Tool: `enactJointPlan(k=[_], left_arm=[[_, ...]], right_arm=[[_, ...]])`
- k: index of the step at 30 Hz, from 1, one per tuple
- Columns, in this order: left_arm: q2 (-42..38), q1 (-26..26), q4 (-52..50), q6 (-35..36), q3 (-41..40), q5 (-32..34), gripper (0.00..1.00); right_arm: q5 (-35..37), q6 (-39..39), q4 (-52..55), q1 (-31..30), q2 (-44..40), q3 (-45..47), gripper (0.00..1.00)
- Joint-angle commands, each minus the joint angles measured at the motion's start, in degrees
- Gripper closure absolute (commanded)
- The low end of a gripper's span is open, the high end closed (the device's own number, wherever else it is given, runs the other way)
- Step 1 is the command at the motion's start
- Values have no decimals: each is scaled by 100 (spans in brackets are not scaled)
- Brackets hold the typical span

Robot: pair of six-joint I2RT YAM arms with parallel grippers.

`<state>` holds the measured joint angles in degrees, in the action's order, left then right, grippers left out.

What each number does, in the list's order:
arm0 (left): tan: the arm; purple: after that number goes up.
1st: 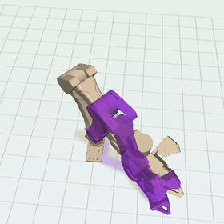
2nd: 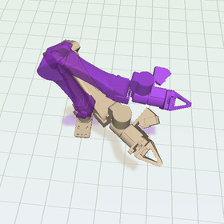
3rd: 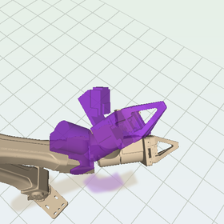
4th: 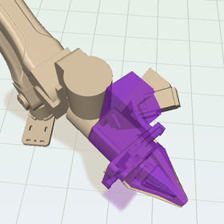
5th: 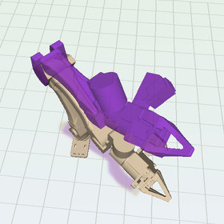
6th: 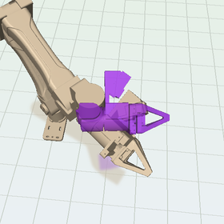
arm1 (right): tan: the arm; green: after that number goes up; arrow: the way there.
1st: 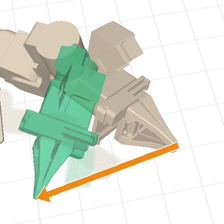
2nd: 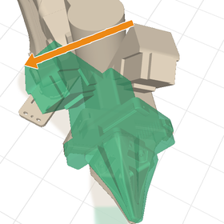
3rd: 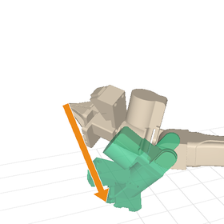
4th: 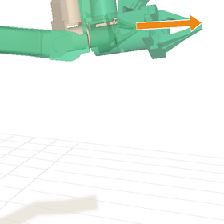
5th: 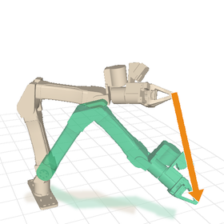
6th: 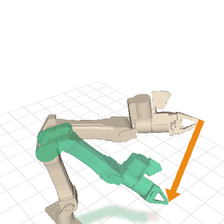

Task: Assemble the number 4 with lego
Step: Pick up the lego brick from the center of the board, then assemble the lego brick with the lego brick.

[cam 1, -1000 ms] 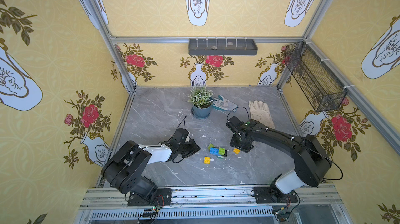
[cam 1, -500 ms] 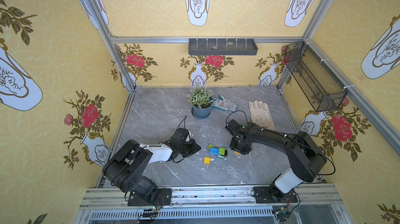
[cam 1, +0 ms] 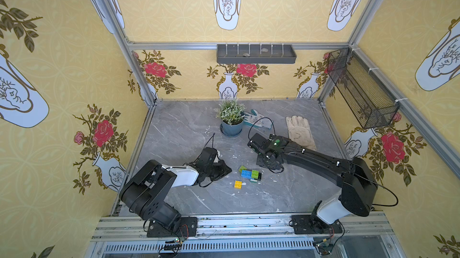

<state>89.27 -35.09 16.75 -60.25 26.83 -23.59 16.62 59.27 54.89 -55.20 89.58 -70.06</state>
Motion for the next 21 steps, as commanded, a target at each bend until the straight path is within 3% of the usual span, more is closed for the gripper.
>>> enactJointPlan(k=[1, 9, 21], left_arm=[[99, 2, -705, 46, -68, 254, 82], [90, 7, -661, 31, -113, 254, 82], [99, 5, -650, 22, -124, 241, 82]], right_arm=[[402, -5, 774, -279, 138, -528, 86], [-88, 205, 620, -805, 478, -837, 88], [-194, 322, 514, -962, 554, -646, 89]])
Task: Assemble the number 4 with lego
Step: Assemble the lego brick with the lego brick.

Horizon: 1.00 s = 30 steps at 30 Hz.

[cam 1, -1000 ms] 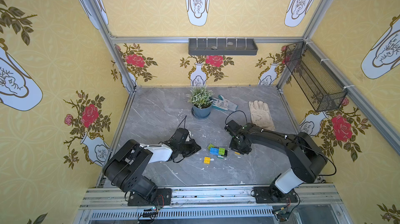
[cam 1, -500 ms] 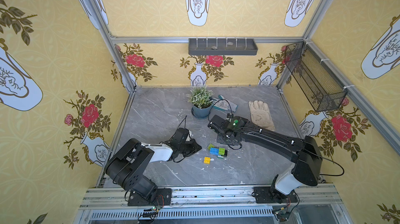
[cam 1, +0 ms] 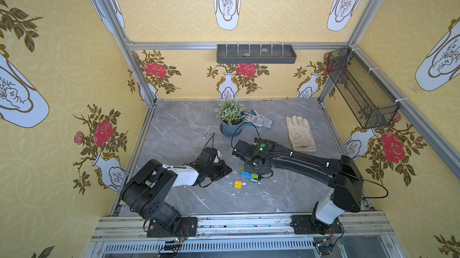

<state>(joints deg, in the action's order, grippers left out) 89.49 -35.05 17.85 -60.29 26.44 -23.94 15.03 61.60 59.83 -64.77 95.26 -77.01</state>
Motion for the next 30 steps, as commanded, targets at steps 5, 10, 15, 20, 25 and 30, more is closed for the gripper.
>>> enactJointPlan(k=[5, 10, 15, 20, 25, 30], left_arm=[[104, -2, -756, 26, -60, 276, 82], [132, 2, -767, 23, -51, 267, 82], [130, -2, -766, 26, -49, 266, 82], [120, -2, -794, 26, -37, 272, 82], [121, -1, -811, 26, -28, 275, 82], [139, 3, -818, 26, -15, 266, 82]], right_arm=[[-122, 97, -48, -9, -4, 90, 90], [-201, 145, -155, -9, -36, 160, 90], [-270, 229, -192, -9, 4, 224, 91], [-283, 255, -183, 6, 29, 265, 91], [-273, 273, -112, 0, 29, 221, 92], [-203, 290, -43, 8, -78, 135, 92]])
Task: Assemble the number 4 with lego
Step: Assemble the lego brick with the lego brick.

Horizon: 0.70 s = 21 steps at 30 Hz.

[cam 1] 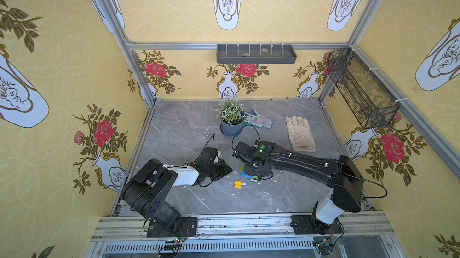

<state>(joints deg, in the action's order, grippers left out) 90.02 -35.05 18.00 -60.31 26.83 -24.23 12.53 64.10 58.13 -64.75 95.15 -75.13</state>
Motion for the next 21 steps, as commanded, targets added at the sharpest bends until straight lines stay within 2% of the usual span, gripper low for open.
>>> enactJointPlan(k=[1, 21], left_arm=[[86, -2, -841, 28, -54, 291, 82], [121, 2, -855, 37, -35, 286, 82]], right_arm=[[43, 42, 129, 5, -76, -61, 92], [-93, 83, -52, 33, -67, 189, 92]])
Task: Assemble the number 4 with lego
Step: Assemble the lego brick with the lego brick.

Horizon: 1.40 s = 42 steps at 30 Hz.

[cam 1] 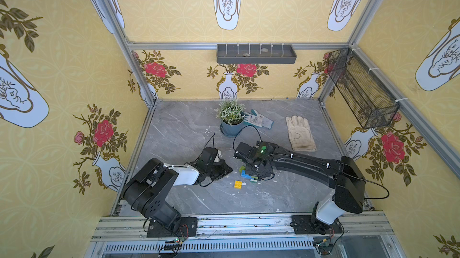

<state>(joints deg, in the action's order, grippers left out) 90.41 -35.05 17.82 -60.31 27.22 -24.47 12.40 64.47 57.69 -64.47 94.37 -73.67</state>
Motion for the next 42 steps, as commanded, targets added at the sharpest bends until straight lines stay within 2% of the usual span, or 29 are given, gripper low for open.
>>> enactJointPlan(k=[1, 28, 42], left_arm=[[82, 0, -825, 29, -82, 310, 82], [126, -1, -741, 10, -118, 277, 82], [135, -1, -744, 11, -119, 269, 82]], right_arm=[[-82, 40, -20, 4, 7, 30, 92], [-101, 110, 138, -22, 26, -104, 93], [-281, 156, -103, -22, 197, 185, 94]])
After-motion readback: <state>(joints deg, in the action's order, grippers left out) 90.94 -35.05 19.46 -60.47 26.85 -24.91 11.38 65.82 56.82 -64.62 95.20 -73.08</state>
